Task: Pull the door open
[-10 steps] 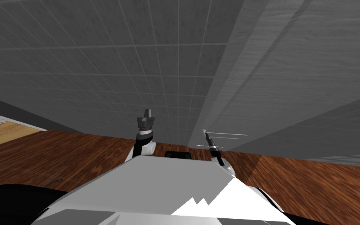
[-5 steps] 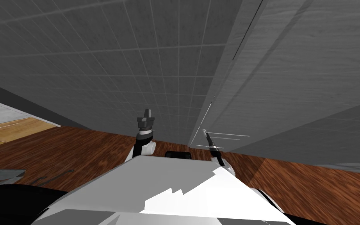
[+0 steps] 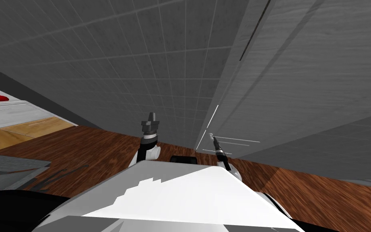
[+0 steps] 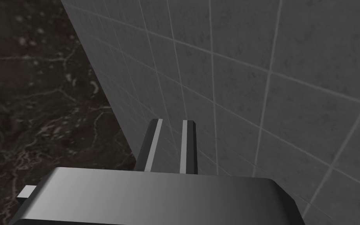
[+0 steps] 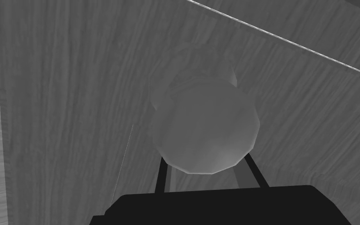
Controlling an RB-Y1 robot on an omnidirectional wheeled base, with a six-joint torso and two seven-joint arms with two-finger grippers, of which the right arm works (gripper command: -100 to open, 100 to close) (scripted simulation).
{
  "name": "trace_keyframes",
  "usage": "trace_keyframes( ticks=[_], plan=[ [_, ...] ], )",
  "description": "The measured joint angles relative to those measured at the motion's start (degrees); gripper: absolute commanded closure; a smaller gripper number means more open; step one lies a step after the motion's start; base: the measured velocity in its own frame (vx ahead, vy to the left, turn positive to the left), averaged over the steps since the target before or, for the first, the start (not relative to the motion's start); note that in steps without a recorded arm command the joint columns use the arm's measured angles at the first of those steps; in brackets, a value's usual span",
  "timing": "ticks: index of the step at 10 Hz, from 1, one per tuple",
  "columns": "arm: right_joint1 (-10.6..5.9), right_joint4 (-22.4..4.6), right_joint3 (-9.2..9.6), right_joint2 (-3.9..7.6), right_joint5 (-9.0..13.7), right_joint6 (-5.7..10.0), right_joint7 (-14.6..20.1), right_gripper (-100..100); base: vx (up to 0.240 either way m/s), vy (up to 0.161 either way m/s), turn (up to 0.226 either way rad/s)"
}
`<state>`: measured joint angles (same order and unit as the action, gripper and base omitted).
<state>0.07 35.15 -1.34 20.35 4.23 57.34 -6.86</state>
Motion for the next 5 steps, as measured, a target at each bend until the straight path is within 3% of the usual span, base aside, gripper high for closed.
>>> trace_keyframes(
  ticks=[1, 3, 5],
  plan=[
    [0.51, 1.01, 0.07, -0.11, 0.37, -0.62, 1.05, 100, -0.061, -0.022, 0.107],
    [0.01, 0.15, 0.24, -0.19, 1.42, -0.52, 3.43, 100, -0.054, -0.021, 0.065],
    [1.23, 2.10, 0.42, -0.16, 2.49, -1.54, 5.82, 100, -0.046, -0.025, 0.085]
  ],
)
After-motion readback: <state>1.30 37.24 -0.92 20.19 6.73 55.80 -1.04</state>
